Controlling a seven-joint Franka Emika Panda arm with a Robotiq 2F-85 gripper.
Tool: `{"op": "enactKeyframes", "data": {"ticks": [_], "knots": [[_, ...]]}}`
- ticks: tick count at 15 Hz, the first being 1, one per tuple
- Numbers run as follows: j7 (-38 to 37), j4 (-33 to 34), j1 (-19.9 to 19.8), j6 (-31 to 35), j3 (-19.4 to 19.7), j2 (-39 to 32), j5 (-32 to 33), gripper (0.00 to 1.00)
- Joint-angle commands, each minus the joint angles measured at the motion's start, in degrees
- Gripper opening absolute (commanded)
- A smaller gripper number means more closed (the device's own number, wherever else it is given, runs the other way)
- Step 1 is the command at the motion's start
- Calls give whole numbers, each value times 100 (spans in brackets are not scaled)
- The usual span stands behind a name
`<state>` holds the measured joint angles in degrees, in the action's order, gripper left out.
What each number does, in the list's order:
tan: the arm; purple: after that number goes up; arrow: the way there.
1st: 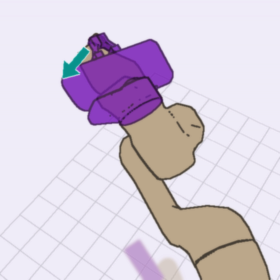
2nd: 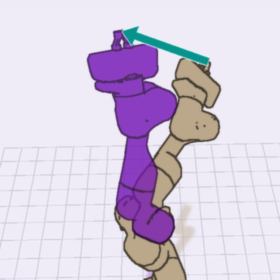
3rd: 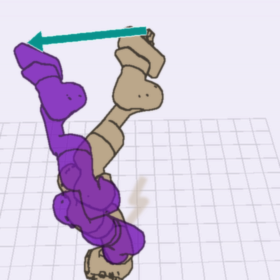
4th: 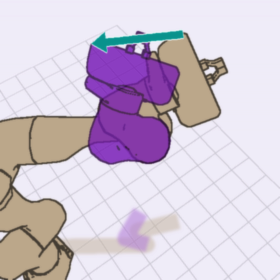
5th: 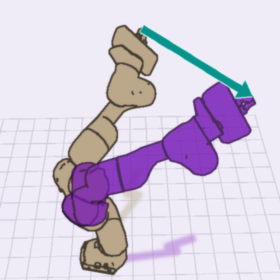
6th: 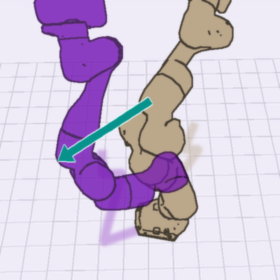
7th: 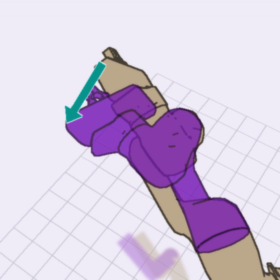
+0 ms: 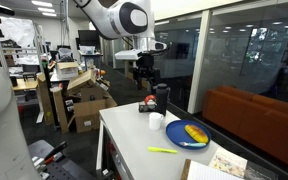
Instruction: Put the marker in the mug
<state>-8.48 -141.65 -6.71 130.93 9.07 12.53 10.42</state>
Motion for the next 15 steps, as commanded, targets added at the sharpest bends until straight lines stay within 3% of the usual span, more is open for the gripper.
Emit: {"op": "enactKeyframes", "data": {"ticks": [1,8,15], "knots": [[-775,601,-161,-460,-114,-730,-217,100],[-2010,1157,-213,-968,97,-1862,-857,100],[-2812,1590,-280,-1424,278,-2716,-2134,100]]}}
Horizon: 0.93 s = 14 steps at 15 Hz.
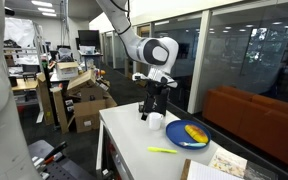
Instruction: Put the marker in the mug
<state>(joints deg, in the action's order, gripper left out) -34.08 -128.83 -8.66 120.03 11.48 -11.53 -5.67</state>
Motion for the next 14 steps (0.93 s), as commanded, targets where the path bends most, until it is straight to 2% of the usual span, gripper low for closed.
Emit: {"op": "enactKeyframes", "data": {"ticks": [1,8,14], "knots": [[-240,309,-132,-267,49,-393,-817,100],[135,365,-374,539,86,-1032,-1969,100],[600,478,-503,1205,61,-1518,-2334,100]]}}
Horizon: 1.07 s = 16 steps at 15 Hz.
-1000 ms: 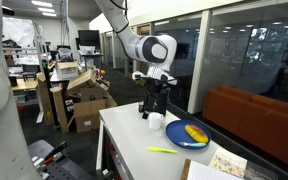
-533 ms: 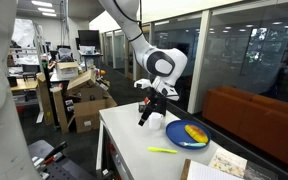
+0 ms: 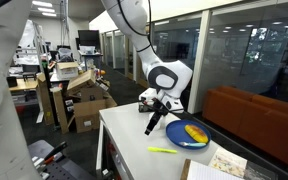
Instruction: Put the marker in the mug
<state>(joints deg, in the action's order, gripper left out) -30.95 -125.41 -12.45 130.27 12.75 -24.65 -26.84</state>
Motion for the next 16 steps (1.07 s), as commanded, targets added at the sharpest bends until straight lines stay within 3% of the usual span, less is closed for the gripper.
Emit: {"op": "enactKeyframes", "data": {"ticks": [1,16], "knots": [[366,134,-145,271,-64,-276,-226,100],[1039,63,-368,763,-161,-601,-151,100]]}}
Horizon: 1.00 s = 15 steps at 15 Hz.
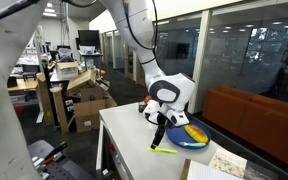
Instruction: Put the marker in the mug
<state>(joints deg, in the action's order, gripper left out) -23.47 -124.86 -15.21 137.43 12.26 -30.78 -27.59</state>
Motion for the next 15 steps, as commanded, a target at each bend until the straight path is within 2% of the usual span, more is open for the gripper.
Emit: {"op": "enactKeyframes", "data": {"ticks": [1,15], "knots": [[48,7,-6,-8,-21,1,11,100],[236,-10,-7,149,-50,-47,32,100]]}}
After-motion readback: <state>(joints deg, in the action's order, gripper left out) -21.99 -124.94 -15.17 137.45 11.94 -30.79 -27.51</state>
